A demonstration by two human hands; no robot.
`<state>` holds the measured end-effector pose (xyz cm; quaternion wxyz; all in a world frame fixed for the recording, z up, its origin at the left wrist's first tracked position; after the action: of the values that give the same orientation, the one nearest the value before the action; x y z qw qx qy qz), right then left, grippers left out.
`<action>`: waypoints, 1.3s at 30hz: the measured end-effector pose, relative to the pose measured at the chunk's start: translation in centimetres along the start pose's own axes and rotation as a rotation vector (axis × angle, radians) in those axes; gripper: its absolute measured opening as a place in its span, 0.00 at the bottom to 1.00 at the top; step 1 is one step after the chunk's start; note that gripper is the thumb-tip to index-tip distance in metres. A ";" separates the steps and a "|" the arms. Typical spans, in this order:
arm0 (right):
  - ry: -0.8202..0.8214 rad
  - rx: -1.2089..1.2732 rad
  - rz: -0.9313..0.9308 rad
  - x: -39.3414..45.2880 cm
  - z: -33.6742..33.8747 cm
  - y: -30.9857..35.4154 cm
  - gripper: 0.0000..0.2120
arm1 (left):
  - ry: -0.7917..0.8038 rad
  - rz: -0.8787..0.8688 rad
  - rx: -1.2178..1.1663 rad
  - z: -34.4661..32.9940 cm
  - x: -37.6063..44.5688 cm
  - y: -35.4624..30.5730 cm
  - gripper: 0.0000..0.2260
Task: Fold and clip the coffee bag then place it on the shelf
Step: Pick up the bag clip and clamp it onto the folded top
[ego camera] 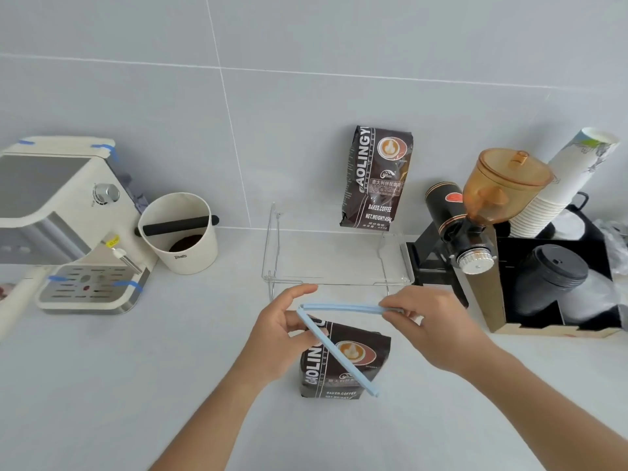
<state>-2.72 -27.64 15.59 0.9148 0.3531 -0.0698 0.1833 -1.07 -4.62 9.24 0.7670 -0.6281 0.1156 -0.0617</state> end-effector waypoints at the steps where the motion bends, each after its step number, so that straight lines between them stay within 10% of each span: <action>1: 0.019 -0.003 0.010 0.3 -0.3 0.2 0.04 | -0.001 -0.008 0.032 0.1 -0.1 0.0 0.30; 22: 0.131 0.017 -0.123 0.3 -1.8 0.7 0.06 | -0.151 -0.285 0.356 0.8 -0.9 1.9 0.17; 32: 0.395 0.069 -0.339 -1.5 -1.8 2.5 0.56 | -0.234 -0.386 0.596 0.3 -1.0 1.6 0.15; 39: 0.208 0.076 -0.264 -1.4 -1.8 1.4 0.36 | -0.204 -0.355 0.633 0.5 -1.0 0.9 0.15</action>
<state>-4.53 -25.85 14.76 0.9192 0.3726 0.0792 0.0995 -1.94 -3.76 8.50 0.9082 -0.3731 -0.0967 -0.1633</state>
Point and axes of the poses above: each hand's wrist, its own x-axis towards the middle knuckle, its own z-axis out of the back of the hand, y = z × x, the point moved 3 cm from there along x, towards the middle knuckle, and after that the axes turned 10 degrees about x, right-handed, at the moved point
